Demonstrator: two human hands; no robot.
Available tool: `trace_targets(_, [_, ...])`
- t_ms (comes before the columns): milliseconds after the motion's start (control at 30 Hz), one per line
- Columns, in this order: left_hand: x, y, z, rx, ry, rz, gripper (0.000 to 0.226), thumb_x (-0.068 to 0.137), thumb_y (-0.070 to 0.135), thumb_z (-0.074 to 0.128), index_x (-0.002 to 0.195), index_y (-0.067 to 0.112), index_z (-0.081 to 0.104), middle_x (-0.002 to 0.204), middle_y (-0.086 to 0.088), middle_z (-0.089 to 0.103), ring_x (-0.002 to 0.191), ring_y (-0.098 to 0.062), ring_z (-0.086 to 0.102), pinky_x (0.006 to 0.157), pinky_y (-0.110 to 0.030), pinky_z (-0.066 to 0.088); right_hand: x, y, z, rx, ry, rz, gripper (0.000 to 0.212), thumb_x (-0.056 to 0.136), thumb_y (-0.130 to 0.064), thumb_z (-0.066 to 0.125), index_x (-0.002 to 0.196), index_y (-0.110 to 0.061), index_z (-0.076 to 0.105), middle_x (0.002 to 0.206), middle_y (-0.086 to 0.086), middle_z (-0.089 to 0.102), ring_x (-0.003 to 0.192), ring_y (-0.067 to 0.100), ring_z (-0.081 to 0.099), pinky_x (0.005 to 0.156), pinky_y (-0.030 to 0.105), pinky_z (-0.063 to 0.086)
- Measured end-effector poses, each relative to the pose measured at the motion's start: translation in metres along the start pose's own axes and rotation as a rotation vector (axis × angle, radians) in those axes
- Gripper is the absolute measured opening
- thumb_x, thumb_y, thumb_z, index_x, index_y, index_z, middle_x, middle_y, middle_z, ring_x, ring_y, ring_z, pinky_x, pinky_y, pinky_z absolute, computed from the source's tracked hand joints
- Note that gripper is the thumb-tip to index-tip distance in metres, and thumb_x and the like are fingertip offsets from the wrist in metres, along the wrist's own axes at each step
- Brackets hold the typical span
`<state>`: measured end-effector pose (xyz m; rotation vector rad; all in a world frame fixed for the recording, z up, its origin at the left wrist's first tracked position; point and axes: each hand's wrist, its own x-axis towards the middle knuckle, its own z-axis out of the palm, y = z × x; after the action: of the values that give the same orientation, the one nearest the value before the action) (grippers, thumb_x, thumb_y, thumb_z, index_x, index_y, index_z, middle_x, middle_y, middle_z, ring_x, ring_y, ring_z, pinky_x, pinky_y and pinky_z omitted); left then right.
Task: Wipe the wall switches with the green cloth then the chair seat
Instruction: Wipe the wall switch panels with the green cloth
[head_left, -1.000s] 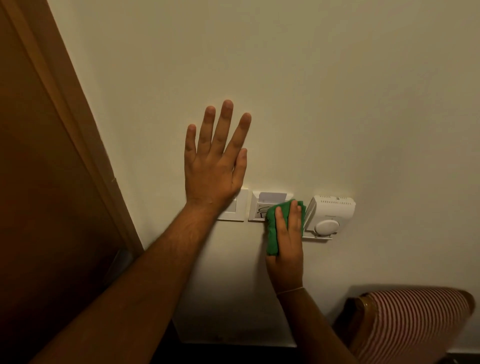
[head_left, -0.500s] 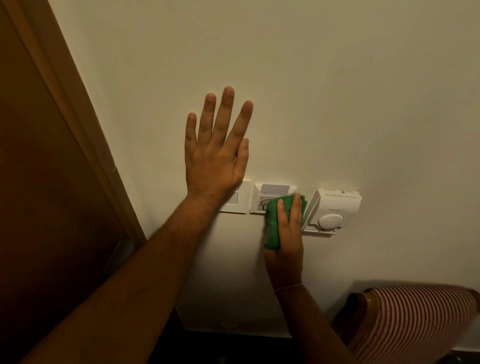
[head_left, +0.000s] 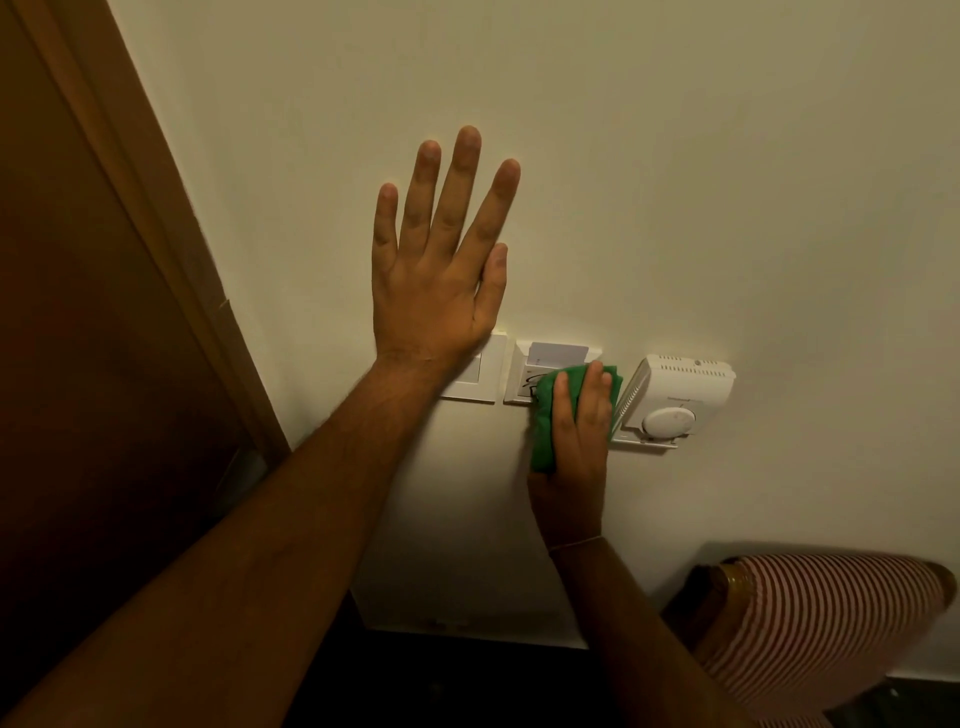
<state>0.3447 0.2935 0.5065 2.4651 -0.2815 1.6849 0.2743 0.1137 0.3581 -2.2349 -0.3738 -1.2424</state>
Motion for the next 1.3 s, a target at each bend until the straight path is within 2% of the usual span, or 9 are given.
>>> trace_targets(133, [0.001, 0.0, 0.0, 0.001, 0.002, -0.007, 0.08, 0.122, 0.041, 0.041, 0.181, 0.037, -0.014, 0.184, 0.007, -0.027, 0.172, -0.017, -0.025, 0.14, -0.048, -0.013, -0.002, -0.003, 0.002, -0.031, -0.022, -0.013, 0.083, 0.086, 0.017, 0.073, 0.158, -0.003, 0.035, 0.175, 0.011, 0.01, 0.166, 0.028, -0.001, 0.134, 0.05, 0.01])
trace_targets(267, [0.0, 0.0, -0.001, -0.011, 0.003, -0.004, 0.081, 0.121, 0.039, 0.042, 0.181, 0.037, -0.013, 0.185, 0.007, -0.027, 0.173, -0.017, -0.024, 0.141, -0.048, -0.011, -0.014, -0.001, -0.003, -0.085, -0.1, -0.039, 0.094, 0.077, 0.015, 0.084, 0.155, -0.004, 0.036, 0.165, 0.022, 0.025, 0.166, 0.02, -0.008, 0.121, 0.065, 0.025])
trace_targets(500, [0.001, 0.0, 0.0, 0.003, 0.014, -0.014, 0.082, 0.121, 0.04, 0.044, 0.181, 0.037, -0.012, 0.185, 0.007, -0.026, 0.173, -0.017, -0.024, 0.141, -0.048, -0.012, 0.012, -0.009, -0.006, -0.033, 0.007, -0.1, 0.083, 0.088, 0.017, 0.073, 0.159, -0.001, 0.034, 0.171, 0.016, 0.018, 0.166, 0.03, 0.004, 0.134, 0.048, 0.012])
trace_targets(600, [0.001, -0.001, 0.0, -0.001, 0.019, -0.009, 0.082, 0.121, 0.04, 0.043, 0.181, 0.036, -0.012, 0.185, 0.007, -0.027, 0.173, -0.018, -0.024, 0.141, -0.048, -0.011, 0.006, -0.011, -0.004, -0.084, -0.029, -0.114, 0.08, 0.087, 0.013, 0.076, 0.156, 0.0, 0.037, 0.169, 0.02, 0.024, 0.166, 0.031, 0.006, 0.133, 0.05, 0.012])
trace_targets(700, [0.001, 0.0, -0.002, -0.015, 0.011, -0.006, 0.081, 0.121, 0.04, 0.042, 0.181, 0.037, -0.013, 0.184, 0.007, -0.027, 0.173, -0.017, -0.024, 0.141, -0.049, -0.01, -0.006, -0.006, -0.007, -0.146, -0.099, -0.114, 0.085, 0.083, 0.008, 0.083, 0.154, -0.002, 0.038, 0.165, 0.023, 0.03, 0.159, 0.038, 0.019, 0.126, 0.059, 0.02])
trace_targets(833, [0.001, 0.001, -0.001, -0.025, 0.016, -0.005, 0.081, 0.121, 0.04, 0.043, 0.18, 0.037, -0.012, 0.184, 0.007, -0.027, 0.173, -0.017, -0.024, 0.141, -0.049, -0.01, 0.004, -0.008, -0.01, -0.09, -0.078, -0.124, 0.075, 0.091, 0.009, 0.073, 0.156, -0.003, 0.039, 0.171, 0.015, 0.017, 0.166, 0.028, 0.002, 0.134, 0.048, 0.007])
trace_targets(967, [0.001, 0.0, 0.001, -0.041, 0.019, -0.006, 0.078, 0.121, 0.04, 0.04, 0.181, 0.037, -0.01, 0.184, 0.007, -0.025, 0.173, -0.018, -0.022, 0.141, -0.051, -0.007, 0.008, -0.012, -0.005, -0.033, -0.044, -0.113, 0.072, 0.091, 0.014, 0.066, 0.157, 0.0, 0.04, 0.171, 0.019, 0.019, 0.166, 0.031, 0.004, 0.134, 0.051, 0.01])
trace_targets(1133, [0.001, -0.001, 0.002, -0.049, 0.02, 0.0, 0.076, 0.122, 0.041, 0.037, 0.181, 0.037, -0.01, 0.185, 0.006, -0.024, 0.173, -0.019, -0.023, 0.141, -0.05, -0.007, -0.019, -0.006, -0.003, -0.062, -0.129, -0.057, 0.087, 0.082, 0.016, 0.077, 0.157, -0.003, 0.035, 0.17, 0.019, 0.019, 0.166, 0.023, -0.003, 0.125, 0.063, 0.022])
trace_targets(1300, [0.001, -0.001, 0.003, -0.051, 0.028, 0.0, 0.079, 0.121, 0.039, 0.041, 0.181, 0.037, -0.009, 0.185, 0.006, -0.023, 0.174, -0.018, -0.021, 0.141, -0.051, -0.006, 0.0, -0.011, -0.005, 0.008, -0.089, -0.074, 0.081, 0.089, 0.016, 0.07, 0.159, -0.001, 0.034, 0.172, 0.02, 0.017, 0.166, 0.031, 0.003, 0.132, 0.055, 0.013])
